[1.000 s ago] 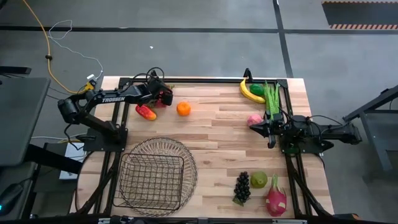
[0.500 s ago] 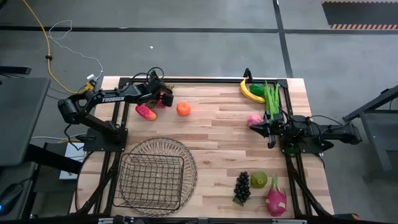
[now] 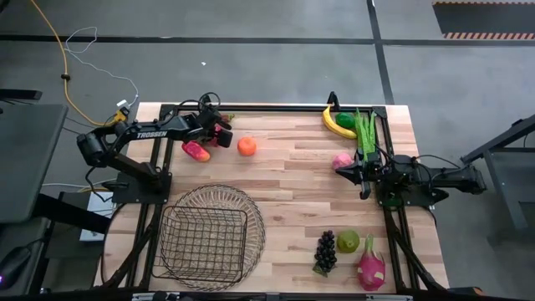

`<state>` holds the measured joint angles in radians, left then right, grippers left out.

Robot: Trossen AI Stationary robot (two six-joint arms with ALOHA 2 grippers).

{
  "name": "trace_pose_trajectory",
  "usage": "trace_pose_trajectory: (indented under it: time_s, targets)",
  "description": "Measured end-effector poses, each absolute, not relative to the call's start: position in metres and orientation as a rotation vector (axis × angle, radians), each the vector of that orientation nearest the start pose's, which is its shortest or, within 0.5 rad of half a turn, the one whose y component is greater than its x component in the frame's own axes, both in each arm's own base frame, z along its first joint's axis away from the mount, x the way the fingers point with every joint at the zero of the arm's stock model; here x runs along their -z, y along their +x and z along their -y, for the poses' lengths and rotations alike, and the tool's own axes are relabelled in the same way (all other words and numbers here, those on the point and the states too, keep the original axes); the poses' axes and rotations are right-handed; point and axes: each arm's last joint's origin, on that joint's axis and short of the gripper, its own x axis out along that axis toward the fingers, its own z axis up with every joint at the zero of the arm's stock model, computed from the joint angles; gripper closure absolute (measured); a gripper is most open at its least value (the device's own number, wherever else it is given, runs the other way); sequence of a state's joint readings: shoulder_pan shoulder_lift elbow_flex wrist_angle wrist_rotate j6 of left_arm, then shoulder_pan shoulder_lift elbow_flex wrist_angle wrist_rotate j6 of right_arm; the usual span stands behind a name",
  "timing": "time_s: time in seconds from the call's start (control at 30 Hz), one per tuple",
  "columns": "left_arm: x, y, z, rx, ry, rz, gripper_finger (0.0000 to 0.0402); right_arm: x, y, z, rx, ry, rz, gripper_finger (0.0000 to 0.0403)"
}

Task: Build produce basket
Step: Put the red bell pepper into the black wire basket

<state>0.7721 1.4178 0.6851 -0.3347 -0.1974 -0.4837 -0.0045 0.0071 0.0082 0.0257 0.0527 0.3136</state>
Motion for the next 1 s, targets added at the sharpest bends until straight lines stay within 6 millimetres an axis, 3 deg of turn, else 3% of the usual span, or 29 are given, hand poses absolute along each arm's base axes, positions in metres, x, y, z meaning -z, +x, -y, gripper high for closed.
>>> trace_pose_trajectory:
  time_s: [0.17,0.5,0.7,0.8,1.0]
  targets:
    - [-0.161,0.174,-0.177,-1.117,-0.714,-0.845,0.0137,-0.168,0.098,0.002,0.053,0.314,0.035,0.0403]
    - [-0.160,0.174,-0.177,-1.116,-0.705,-0.853,0.0204,-0.168,0.098,0.002,0.053,0.314,0.036,0.0403]
    - [-0.162,0.175,-0.178,-1.099,-0.688,-0.834,0.0206,-0.168,0.098,0.002,0.053,0.314,0.036,0.0403]
    - [-0.169,0.178,-0.180,-1.066,-0.669,-0.825,0.0205,-0.168,0.098,0.002,0.053,0.314,0.035,0.0403]
    - [-0.202,0.181,-0.180,-1.000,-0.607,-0.725,0.0205,-0.168,0.098,0.002,0.053,0.314,0.035,0.0403]
